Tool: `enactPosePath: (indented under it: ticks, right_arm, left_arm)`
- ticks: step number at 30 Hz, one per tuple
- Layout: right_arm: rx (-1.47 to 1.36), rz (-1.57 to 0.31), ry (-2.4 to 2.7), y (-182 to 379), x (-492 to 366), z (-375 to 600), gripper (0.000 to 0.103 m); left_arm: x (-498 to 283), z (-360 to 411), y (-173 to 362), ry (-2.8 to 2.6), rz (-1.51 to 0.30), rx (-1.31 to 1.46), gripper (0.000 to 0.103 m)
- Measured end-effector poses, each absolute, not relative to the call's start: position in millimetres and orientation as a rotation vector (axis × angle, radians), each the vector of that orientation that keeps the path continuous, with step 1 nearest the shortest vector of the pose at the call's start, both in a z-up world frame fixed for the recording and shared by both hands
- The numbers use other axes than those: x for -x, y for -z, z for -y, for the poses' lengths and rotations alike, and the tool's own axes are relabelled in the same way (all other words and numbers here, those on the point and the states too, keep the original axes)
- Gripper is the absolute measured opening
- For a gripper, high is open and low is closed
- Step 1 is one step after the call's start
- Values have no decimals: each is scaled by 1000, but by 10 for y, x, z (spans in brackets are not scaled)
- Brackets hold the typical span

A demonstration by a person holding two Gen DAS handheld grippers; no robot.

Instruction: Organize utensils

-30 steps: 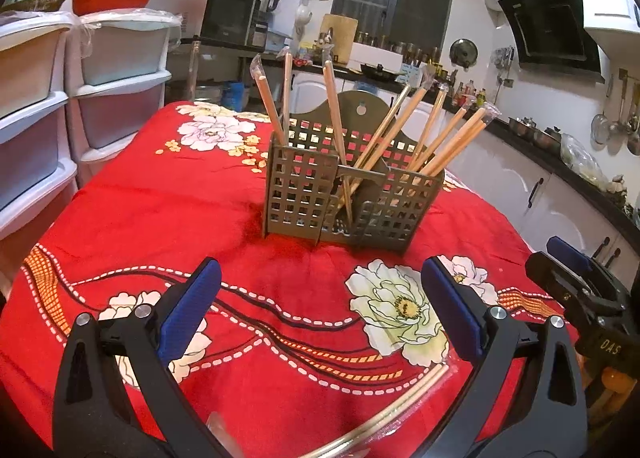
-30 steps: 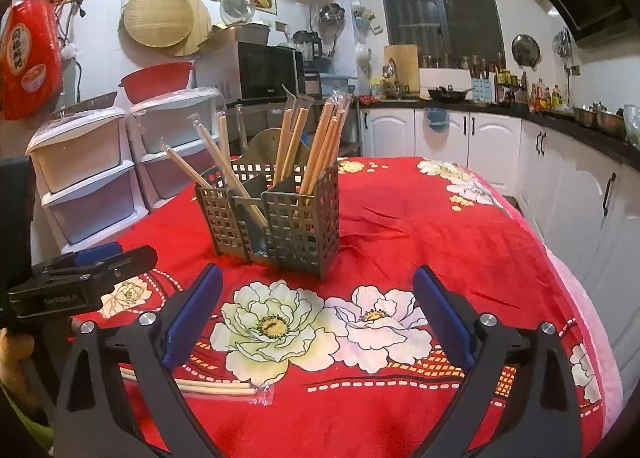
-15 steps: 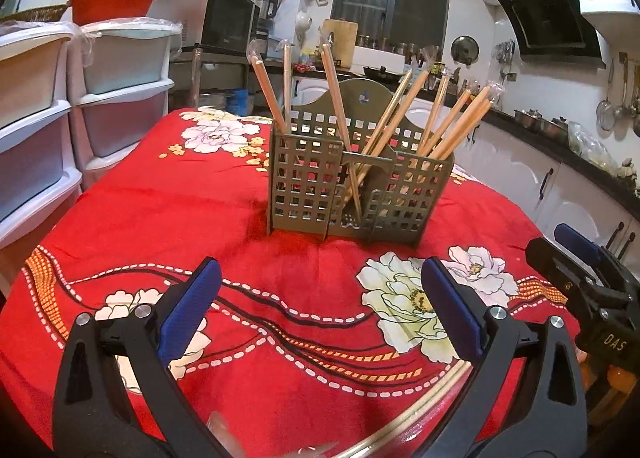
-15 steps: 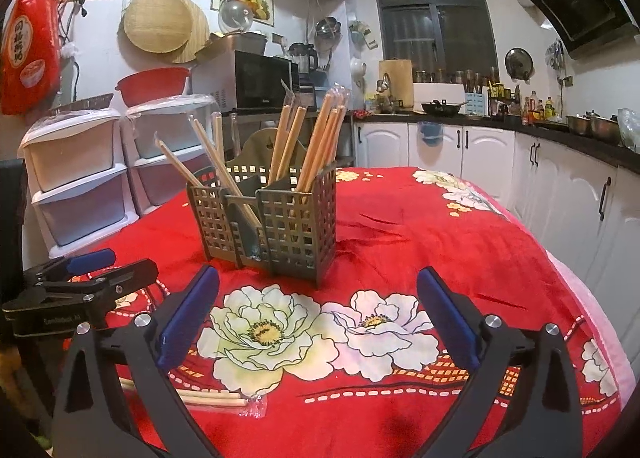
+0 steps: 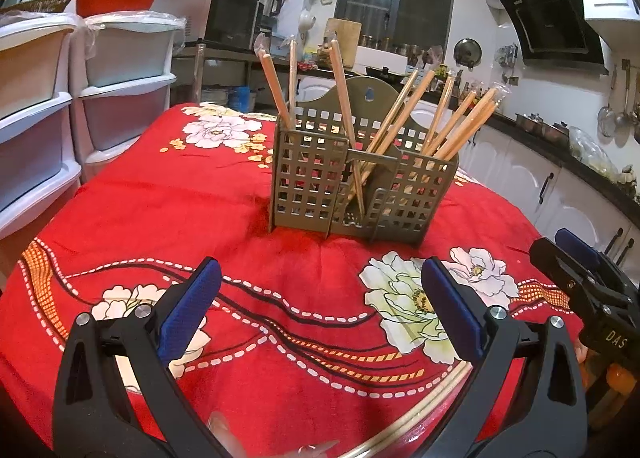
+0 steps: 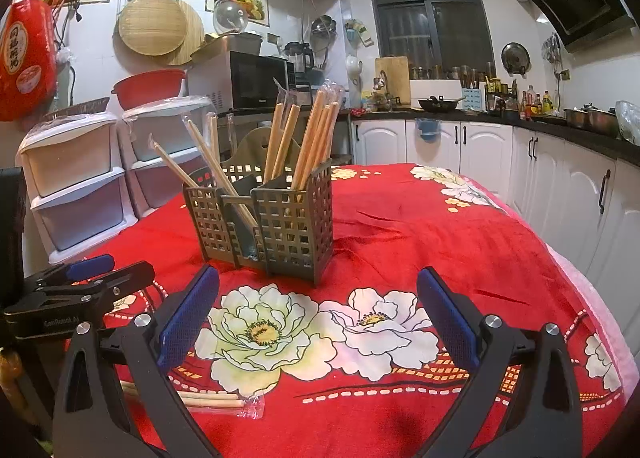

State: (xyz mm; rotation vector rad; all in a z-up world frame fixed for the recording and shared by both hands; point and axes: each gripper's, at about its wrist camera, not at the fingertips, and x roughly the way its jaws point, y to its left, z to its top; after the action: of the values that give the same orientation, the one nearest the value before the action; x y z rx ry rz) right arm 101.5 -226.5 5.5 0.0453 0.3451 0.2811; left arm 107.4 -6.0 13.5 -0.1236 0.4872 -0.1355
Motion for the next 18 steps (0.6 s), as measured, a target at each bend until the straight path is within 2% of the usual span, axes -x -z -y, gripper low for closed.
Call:
enactPosePath:
  ticks: [18]
  right_arm:
    - [-44,-350,-279,-42,-1017,2262,96]
  left_arm:
    - [-1069,48,-132,126,-486,133,92]
